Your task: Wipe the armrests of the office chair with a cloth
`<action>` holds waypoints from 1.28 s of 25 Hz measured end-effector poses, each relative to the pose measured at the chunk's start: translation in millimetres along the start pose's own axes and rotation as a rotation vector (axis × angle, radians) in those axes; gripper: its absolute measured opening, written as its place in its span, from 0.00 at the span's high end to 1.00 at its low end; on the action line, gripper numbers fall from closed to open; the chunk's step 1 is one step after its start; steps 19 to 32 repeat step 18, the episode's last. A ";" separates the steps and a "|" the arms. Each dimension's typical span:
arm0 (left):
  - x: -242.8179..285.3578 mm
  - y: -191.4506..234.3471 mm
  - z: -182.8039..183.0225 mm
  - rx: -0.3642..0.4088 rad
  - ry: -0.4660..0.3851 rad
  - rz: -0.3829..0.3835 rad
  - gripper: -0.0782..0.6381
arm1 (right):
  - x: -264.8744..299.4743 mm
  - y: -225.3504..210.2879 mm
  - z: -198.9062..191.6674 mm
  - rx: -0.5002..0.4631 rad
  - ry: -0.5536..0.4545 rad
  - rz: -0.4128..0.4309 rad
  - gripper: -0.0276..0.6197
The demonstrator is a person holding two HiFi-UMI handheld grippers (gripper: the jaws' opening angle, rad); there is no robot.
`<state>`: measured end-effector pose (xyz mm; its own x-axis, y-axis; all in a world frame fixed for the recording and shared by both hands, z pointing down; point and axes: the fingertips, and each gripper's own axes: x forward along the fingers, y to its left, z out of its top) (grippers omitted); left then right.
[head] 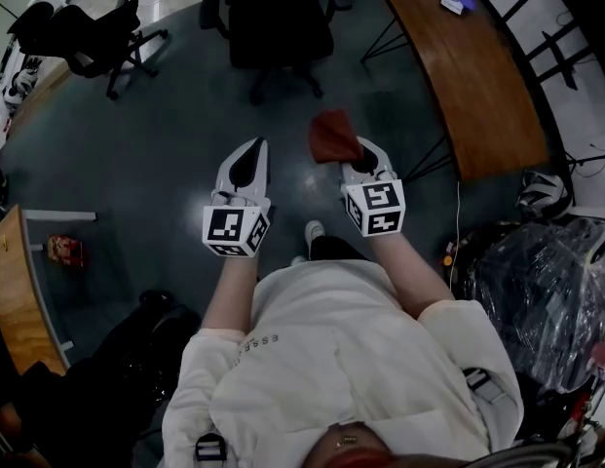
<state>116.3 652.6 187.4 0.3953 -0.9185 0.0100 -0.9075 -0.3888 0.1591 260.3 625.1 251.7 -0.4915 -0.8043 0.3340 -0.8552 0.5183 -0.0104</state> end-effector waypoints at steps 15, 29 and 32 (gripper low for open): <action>-5.8 5.6 8.9 0.024 -0.017 -0.012 0.87 | 0.5 1.5 11.8 0.008 -0.001 -0.038 0.89; -2.8 9.0 9.4 0.025 -0.014 -0.010 0.87 | 5.3 0.3 15.0 0.000 -0.002 -0.034 0.89; -2.8 9.0 9.4 0.025 -0.014 -0.010 0.87 | 5.3 0.3 15.0 0.000 -0.002 -0.034 0.89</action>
